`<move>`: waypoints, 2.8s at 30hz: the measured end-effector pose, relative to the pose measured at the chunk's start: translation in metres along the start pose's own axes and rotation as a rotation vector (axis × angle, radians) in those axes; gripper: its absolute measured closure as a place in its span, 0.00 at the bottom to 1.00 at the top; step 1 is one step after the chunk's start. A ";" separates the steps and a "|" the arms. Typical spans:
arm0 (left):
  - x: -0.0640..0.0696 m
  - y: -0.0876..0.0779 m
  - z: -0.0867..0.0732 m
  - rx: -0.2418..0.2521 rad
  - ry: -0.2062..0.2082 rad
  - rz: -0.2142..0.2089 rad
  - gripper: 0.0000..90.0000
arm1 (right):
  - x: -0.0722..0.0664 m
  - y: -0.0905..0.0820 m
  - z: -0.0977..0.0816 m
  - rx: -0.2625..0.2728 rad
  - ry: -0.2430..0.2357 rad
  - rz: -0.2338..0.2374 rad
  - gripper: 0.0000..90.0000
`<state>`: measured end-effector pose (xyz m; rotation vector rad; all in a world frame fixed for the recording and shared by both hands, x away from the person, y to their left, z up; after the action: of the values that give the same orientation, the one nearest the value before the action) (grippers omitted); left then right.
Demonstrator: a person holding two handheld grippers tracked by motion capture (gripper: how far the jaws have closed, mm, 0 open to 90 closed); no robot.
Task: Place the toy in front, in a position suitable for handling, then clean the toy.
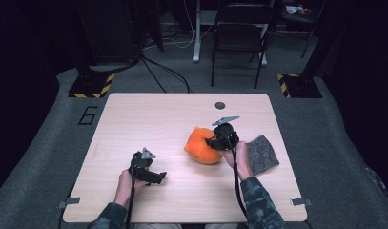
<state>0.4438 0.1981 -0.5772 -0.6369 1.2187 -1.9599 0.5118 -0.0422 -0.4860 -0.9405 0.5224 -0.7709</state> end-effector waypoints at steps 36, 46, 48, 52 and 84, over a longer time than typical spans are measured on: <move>0.032 -0.015 0.057 0.180 0.083 -0.082 0.14 | 0.034 -0.041 -0.031 0.025 -0.096 0.007 0.16; 0.045 -0.007 0.074 0.201 0.126 -0.077 0.29 | 0.061 -0.045 -0.057 0.020 0.017 -0.034 0.16; 0.048 -0.006 0.076 0.214 0.130 -0.081 0.35 | 0.065 -0.046 -0.059 0.028 0.027 -0.044 0.16; 0.053 -0.005 0.077 0.215 0.151 -0.070 0.43 | 0.072 -0.048 -0.065 0.033 0.047 -0.063 0.17; 0.071 -0.002 0.085 0.317 0.199 -0.081 0.91 | 0.108 -0.025 -0.111 -0.109 0.228 -0.200 0.16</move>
<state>0.4611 0.0969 -0.5367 -0.3394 0.9767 -2.2655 0.4933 -0.1928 -0.5275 -1.0219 0.6809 -1.0465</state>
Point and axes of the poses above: each handheld gripper's, and its own axes: y roughly forward along the jaws, z roughly out of its top, x roughly to its right, the point moved 8 cm from there along y, roughly forward along the jaws, and after that the axes turned 14 degrees about -x, right-handed, at the moved point
